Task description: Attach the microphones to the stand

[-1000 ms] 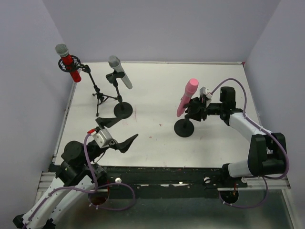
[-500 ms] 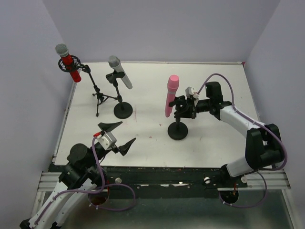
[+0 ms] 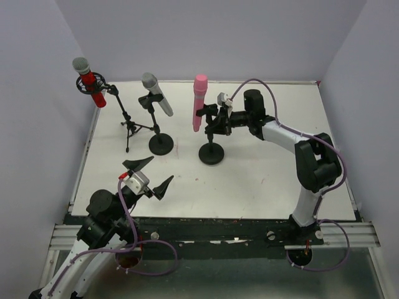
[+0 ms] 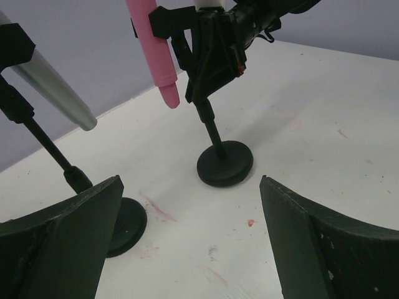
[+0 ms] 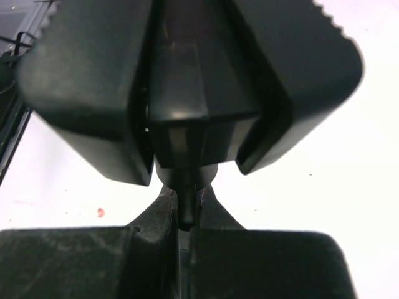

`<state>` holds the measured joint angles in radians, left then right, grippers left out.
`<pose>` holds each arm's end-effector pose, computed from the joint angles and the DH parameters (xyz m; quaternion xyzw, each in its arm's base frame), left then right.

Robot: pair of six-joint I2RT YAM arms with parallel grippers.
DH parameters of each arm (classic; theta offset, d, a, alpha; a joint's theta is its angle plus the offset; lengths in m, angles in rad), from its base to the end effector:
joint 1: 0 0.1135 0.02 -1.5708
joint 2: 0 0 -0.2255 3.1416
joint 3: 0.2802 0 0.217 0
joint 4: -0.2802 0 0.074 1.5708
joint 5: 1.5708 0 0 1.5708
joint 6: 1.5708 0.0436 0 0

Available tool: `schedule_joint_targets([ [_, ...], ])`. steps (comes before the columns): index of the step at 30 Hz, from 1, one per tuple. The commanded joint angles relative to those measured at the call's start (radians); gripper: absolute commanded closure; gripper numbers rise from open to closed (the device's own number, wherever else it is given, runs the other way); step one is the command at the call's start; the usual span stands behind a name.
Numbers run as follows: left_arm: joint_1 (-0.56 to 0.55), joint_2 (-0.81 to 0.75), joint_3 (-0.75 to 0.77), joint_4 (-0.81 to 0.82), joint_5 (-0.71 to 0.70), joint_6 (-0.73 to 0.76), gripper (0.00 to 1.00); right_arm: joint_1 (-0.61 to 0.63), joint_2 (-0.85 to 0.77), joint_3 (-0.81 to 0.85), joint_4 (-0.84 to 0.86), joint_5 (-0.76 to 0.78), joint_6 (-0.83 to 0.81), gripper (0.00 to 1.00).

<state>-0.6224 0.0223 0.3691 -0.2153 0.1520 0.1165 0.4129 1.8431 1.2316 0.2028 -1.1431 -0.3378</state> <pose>0.0663 -0.0557 0.2612 0.2906 0.5923 -0.2361 0.7135 0.3233 0.1849 0.2235 -0.5340 0.5452 0.4692 0.4444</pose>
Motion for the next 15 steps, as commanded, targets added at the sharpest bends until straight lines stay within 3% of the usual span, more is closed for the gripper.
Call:
schedule_joint_targets([
  [1,0.018,-0.015,-0.009,0.014,-0.074,0.012,0.01,0.021,0.050,0.087,0.116,0.063,0.097,1.00],
  [15,0.053,0.008,0.001,0.001,-0.129,0.012,0.01,0.061,0.172,0.284,-0.008,0.167,0.088,1.00],
])
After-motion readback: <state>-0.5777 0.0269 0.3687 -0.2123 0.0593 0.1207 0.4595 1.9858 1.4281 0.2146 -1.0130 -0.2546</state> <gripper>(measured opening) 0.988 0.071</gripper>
